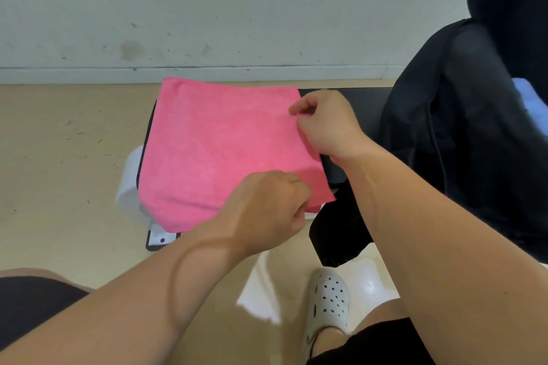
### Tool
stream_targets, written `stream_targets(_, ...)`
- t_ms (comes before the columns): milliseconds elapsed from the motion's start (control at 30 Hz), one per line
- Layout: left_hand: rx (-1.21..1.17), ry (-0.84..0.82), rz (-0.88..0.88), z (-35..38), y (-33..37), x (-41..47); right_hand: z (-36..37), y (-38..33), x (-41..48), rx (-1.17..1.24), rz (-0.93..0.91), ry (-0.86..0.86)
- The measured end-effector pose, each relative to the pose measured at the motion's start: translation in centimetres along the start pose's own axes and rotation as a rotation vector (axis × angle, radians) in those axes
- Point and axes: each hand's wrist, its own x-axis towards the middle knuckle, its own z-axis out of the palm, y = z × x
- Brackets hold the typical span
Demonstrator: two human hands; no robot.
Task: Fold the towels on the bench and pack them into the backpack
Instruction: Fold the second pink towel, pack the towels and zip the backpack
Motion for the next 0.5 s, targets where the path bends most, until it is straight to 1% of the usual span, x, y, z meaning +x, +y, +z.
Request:
stream_targets(67,-0.035,0.044,0.011,-0.2,0.3,0.1,-0.9,-0.7,0.0,0.022,-0.009,0.055)
stream_targets(133,-0.039,0.040,0.015,-0.1,0.5,0.0,-1.7,-0.5,-0.3,-0.028,-0.007,0.071)
stream_targets(200,-0.032,-0.050,0.015,0.5,0.5,-0.3,-2.0,0.1,-0.7,-0.117,0.019,0.001)
stream_targets(267,0.002,-0.135,-0.007,0.9,0.2,-0.6,-1.8,1.0,-0.9,-0.245,0.041,-0.132)
stream_targets(300,0.014,-0.124,-0.031,0.7,0.1,-0.6,-1.5,1.3,-0.8,-0.275,0.040,-0.181)
stream_targets(333,0.008,-0.076,-0.063,0.3,-0.1,-0.6,-1.3,1.3,-0.7,-0.284,0.038,-0.200)
stream_targets(367,-0.006,-0.018,-0.112,-0.2,-0.5,-0.4,-1.0,1.3,-0.5,-0.273,0.034,-0.189)
stream_targets(433,-0.001,0.083,-0.227,-1.6,-1.6,0.2,-0.4,1.0,0.1,-0.252,0.025,-0.112)
stream_targets(500,0.029,0.136,-0.357,-3.3,-3.3,0.6,0.1,1.0,0.9,-0.273,0.041,-0.048)
